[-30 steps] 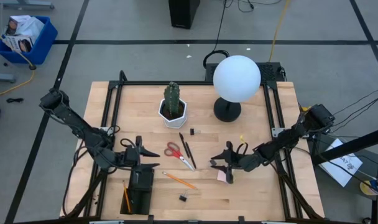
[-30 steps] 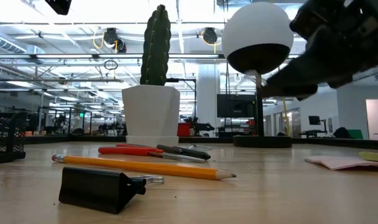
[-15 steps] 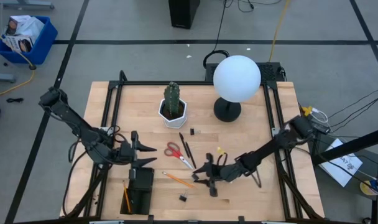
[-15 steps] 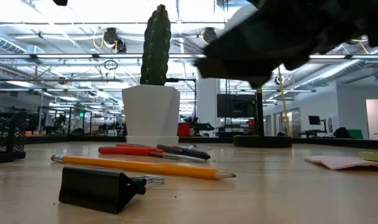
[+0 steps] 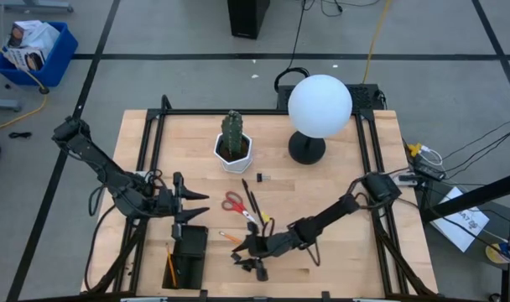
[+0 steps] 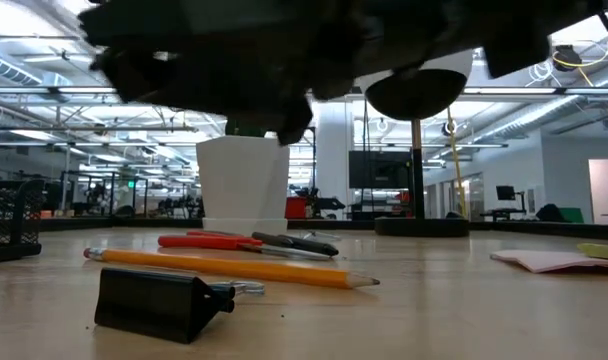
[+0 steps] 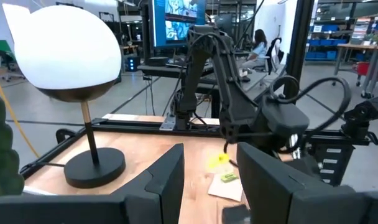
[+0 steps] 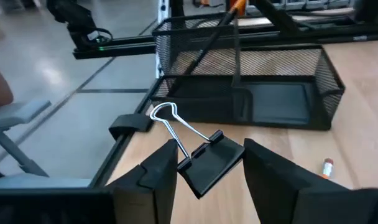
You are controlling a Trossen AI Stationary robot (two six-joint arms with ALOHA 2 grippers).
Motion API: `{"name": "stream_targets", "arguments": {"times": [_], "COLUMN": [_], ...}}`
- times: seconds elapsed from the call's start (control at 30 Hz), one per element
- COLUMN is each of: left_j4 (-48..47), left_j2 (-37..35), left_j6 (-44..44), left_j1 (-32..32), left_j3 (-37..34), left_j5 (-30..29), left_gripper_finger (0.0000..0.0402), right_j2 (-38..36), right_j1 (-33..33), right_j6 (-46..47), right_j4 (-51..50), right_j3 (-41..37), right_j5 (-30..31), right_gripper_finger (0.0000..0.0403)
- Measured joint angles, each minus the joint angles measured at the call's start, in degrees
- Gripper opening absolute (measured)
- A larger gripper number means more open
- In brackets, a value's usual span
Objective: Pick and place office supplies into organizer
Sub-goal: Put the right binder clip in the desk organizer
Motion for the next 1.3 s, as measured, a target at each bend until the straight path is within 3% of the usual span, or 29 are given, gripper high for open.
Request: {"name": "stream_targets", "arguments": {"times": [0.43, 1.3], "left_j4": [0.44, 0.41], "left_j2": [0.00, -2.69], "left_j6": [-0.94, -2.40], "left_j1": [0.00, -0.09], "left_j3": [-0.02, -0.02], "left_j5": [-0.39, -0.30], "left_gripper_finger": [0.0152, 0.0152], "right_j2": [6.43, 6.91], "right_j1": [-1.80, -2.89], "right_j6": [1.24, -1.97], "right_j4": [0.03, 0.43], "right_j3": [10.10, 14.93], "right_j5": [-3.24, -0.85], "right_gripper_finger": [0.0156, 0.0153]}}
